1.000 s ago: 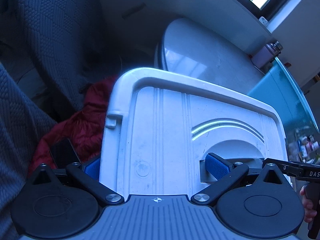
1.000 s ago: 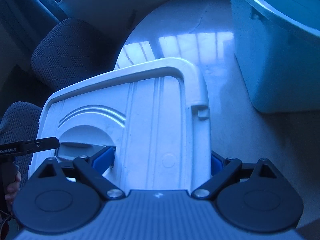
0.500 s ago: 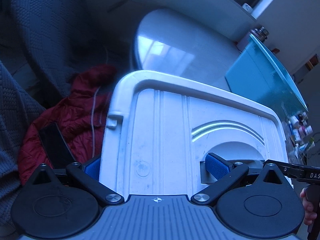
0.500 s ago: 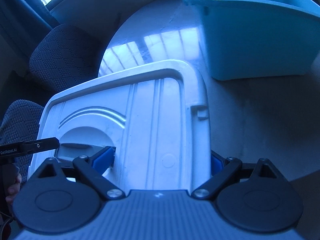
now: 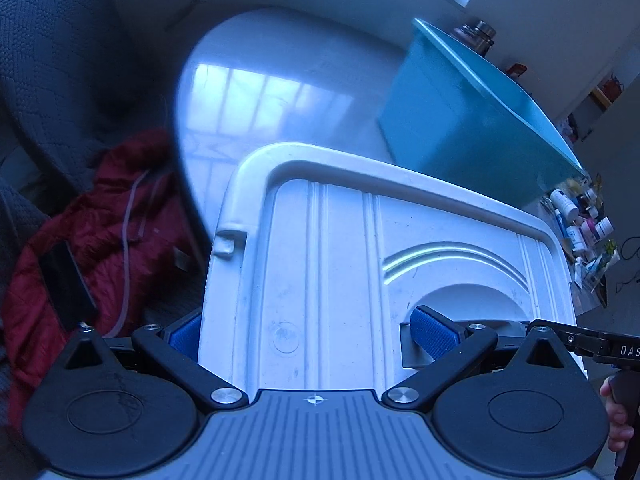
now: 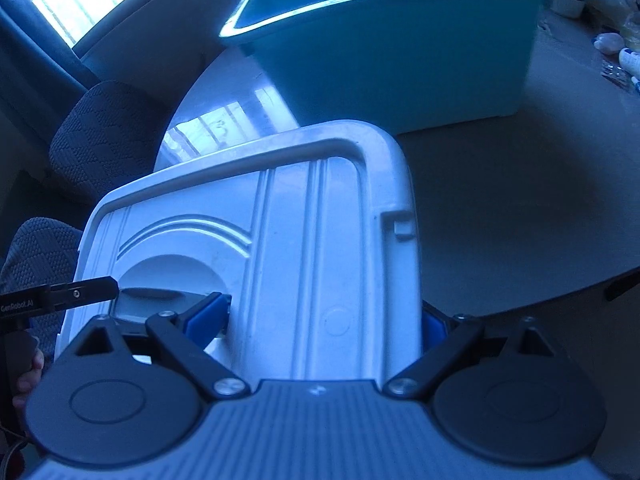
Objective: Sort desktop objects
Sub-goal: 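Carry the white lid with both tools over the teal bin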
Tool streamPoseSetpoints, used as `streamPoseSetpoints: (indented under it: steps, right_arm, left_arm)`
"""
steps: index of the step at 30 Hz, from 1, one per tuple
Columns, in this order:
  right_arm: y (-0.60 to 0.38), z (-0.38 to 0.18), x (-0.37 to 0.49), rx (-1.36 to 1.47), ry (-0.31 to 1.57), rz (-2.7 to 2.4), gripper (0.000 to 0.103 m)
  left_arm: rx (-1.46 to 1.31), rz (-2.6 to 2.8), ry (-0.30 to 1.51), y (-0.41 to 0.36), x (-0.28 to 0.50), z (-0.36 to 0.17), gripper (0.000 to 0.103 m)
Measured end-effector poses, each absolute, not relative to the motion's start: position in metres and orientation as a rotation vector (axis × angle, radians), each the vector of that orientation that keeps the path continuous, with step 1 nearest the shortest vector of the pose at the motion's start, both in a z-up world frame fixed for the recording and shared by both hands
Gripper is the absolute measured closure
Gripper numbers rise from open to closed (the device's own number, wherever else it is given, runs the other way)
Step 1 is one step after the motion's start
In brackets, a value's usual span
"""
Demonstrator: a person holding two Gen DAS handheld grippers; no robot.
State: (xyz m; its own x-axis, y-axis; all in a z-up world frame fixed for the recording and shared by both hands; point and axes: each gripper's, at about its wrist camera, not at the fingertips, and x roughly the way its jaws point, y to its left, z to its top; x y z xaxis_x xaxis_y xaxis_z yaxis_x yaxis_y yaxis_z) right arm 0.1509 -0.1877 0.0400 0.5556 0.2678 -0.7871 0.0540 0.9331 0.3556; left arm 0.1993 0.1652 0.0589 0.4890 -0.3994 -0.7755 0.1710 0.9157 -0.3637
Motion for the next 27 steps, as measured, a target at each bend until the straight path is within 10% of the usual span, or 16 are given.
streamPoseSetpoints:
  steps: [27]
  right_arm:
    - [-0.354, 0.037, 0.089, 0.327, 0.925, 0.197, 0.008]
  left_arm:
    - [-0.276, -0.252, 0.948, -0.023, 0.097, 0.084, 0.000]
